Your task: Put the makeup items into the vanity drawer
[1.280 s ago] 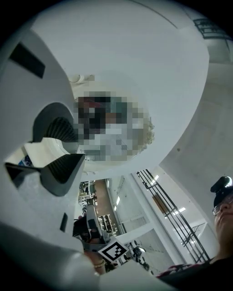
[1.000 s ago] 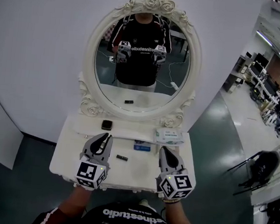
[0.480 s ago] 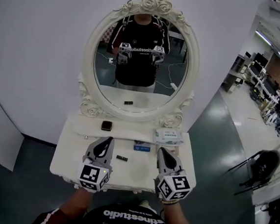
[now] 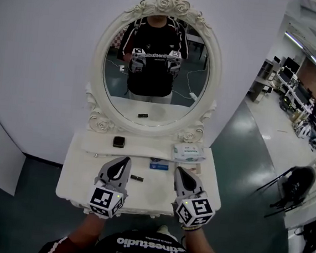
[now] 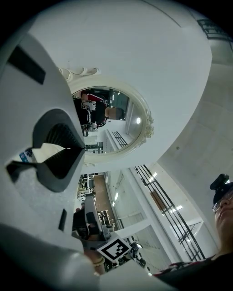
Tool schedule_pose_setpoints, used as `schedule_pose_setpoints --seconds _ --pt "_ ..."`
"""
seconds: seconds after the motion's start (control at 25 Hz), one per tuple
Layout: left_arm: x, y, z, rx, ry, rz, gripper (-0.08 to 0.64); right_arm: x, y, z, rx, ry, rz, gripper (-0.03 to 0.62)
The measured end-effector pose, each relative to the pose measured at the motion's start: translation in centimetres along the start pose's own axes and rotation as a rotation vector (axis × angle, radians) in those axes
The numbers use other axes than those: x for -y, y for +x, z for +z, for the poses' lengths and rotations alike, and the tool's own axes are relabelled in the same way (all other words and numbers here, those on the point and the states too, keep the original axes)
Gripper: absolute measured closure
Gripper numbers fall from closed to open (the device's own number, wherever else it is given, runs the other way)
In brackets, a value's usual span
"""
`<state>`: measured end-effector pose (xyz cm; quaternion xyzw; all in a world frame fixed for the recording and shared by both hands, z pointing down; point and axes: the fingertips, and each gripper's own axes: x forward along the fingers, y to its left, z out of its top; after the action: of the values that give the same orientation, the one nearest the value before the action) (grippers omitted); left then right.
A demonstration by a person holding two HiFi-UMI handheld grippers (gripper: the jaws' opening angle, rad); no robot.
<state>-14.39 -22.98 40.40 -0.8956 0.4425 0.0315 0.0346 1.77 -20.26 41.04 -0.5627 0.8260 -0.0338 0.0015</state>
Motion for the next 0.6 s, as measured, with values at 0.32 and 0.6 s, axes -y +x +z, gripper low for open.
schedule_pose_setpoints --seconds 0.32,0.6 --pt "0.18 -0.13 -0.29 -0.008 -0.002 -0.005 0.554 -0.49 0.0 -0.3 -0.017 -0.016 0.015 0.6" --pt "0.34 -0.04 -0.51 -0.015 0.01 -0.011 0.554 -0.1 -0.15 -0.75 -0.027 -0.005 -0.004 0.6"
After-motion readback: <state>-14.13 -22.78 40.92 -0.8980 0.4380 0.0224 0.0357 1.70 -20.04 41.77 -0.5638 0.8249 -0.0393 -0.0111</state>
